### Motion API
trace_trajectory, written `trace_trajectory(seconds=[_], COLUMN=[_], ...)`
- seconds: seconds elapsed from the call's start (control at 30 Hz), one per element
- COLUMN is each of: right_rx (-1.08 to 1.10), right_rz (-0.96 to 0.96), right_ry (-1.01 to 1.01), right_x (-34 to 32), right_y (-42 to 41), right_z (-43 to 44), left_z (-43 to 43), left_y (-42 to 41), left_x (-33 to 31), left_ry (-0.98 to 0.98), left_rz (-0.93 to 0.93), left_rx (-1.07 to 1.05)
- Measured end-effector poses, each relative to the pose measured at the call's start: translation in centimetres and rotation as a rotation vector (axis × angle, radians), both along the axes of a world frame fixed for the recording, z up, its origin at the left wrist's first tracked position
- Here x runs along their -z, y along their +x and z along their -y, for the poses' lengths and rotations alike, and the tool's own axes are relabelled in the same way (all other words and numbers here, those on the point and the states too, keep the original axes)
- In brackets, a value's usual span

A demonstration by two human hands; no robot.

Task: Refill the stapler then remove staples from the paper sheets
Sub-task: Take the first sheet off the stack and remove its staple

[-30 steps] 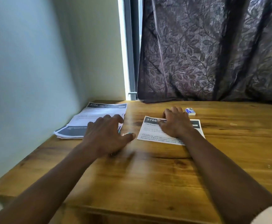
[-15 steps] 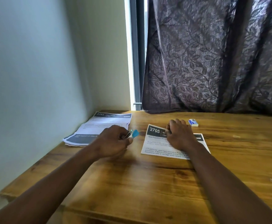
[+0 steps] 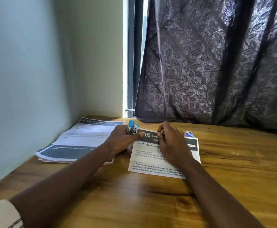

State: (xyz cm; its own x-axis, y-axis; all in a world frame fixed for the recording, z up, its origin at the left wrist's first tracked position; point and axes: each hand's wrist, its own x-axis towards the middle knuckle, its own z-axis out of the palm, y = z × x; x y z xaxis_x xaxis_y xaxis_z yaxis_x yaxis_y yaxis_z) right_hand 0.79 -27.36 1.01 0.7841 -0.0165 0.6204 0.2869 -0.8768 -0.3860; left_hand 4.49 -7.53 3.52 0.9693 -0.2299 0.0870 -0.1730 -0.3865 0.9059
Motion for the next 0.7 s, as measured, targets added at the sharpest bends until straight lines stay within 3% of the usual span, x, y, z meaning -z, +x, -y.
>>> trace_trajectory(seconds=[0.23,0.57,0.7], right_rx=[-0.013,0.057,0.056], right_rz=[0.057,0.031,0.034], right_ry=[-0.191,-0.167,-0.252], right_x=[-0.3,-0.2,-0.4], right_y=[0.0,0.3,0.1], right_z=[-2.2,-1.6,-1.5], left_z=[0.4,0.4,-0.8], left_y=[-0.2,-0.1,0.5], left_x=[1.3,1.4,1.2], left_ry=[0.074,0.108,0.321], left_rz=[0.198,0.371,0.563], left_rx=[0.05,0.009,0.076])
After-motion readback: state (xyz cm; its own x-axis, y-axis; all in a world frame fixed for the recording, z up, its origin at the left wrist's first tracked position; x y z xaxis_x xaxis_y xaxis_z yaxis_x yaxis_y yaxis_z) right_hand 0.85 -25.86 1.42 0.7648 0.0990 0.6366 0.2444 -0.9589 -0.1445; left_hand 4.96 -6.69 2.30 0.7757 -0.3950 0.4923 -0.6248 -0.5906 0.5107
